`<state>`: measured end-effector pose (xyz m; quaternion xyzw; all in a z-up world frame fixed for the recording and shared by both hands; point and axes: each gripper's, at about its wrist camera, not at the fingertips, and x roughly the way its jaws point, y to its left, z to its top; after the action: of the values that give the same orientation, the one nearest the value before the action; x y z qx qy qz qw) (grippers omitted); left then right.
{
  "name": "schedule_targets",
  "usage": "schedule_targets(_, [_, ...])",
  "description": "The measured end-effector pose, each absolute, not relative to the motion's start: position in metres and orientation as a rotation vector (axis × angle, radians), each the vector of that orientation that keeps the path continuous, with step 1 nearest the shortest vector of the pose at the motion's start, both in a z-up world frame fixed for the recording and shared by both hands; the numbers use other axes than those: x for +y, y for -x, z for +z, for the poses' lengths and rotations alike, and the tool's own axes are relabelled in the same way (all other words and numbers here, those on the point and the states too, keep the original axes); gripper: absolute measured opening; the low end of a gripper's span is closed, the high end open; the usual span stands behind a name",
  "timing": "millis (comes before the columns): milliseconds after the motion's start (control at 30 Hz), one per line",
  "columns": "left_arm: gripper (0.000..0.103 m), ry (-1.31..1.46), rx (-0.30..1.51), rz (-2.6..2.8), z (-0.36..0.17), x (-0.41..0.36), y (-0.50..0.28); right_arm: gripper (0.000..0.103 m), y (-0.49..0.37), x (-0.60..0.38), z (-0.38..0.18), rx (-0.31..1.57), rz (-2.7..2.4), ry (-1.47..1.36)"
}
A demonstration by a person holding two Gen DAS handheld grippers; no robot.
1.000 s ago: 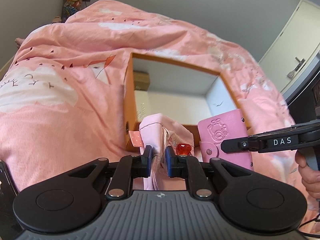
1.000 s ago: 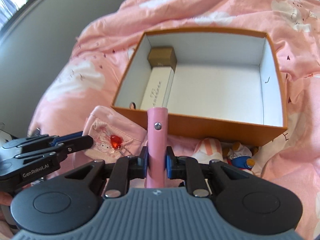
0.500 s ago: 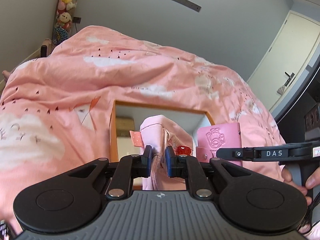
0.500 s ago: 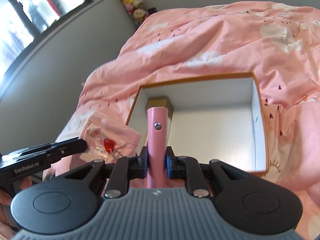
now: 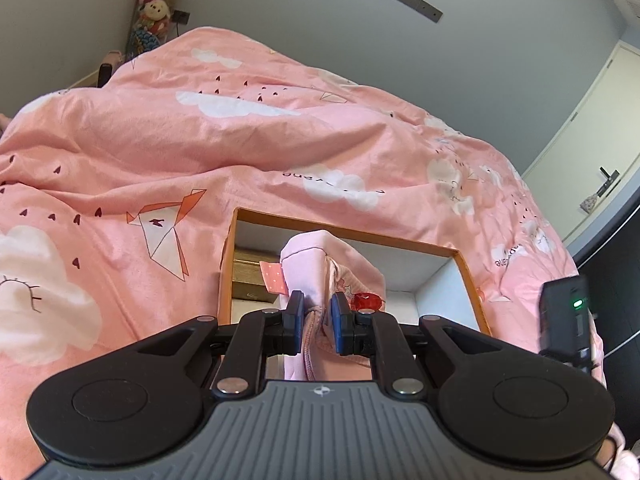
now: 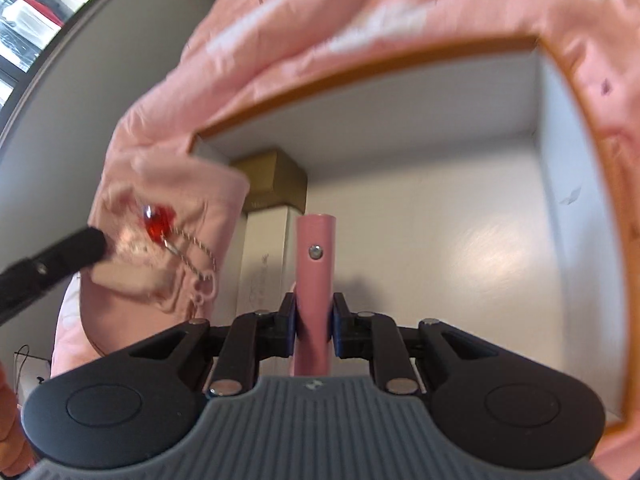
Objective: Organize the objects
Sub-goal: 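Lift the pink pouch with the left tool while the right tool lifts the pink item, then lower the pink pouch into the box with the left tool while the right tool releases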
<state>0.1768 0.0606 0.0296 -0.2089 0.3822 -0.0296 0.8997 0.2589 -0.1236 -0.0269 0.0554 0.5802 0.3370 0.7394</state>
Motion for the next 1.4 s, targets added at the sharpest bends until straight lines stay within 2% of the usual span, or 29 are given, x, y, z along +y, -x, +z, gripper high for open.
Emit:
schedule_targets(467, [0.016,0.482,0.827,-0.068,0.006,0.071,-0.201,0.02,-0.278,-0.094,-0.086,1.463,0.784,-0.118])
schedule_targets(633, [0.016,0.499,0.835,-0.082,0.003,0.07,-0.204,0.037,-0.277,-0.086,-0.084,1.464,0.728,0.016])
schedule_targets(800, [0.016,0.51,0.829,-0.084,0.004,0.071,-0.202,0.044,-0.274,-0.077,-0.081,1.456,0.7,0.161])
schedule_targets(1067, [0.016,0.562,0.833,-0.099,0.001,0.076,-0.202,0.044,-0.276,-0.068,-0.092,1.536,0.691,0.244])
schedule_targets(1133, [0.016,0.572,0.837,-0.098,-0.001,0.076,-0.202,0.04,-0.277,-0.067,-0.094,1.541,0.698,0.24])
schedule_targets(1300, [0.016,0.595,0.857,-0.099,-0.008,0.073,-0.202,0.04,-0.269,-0.065,-0.094,1.491,0.761,0.298])
schedule_targets(1400, [0.016,0.635,0.872,-0.102,-0.015,0.071,-0.204,0.035,-0.273,-0.076,-0.089,1.502,0.757,0.262])
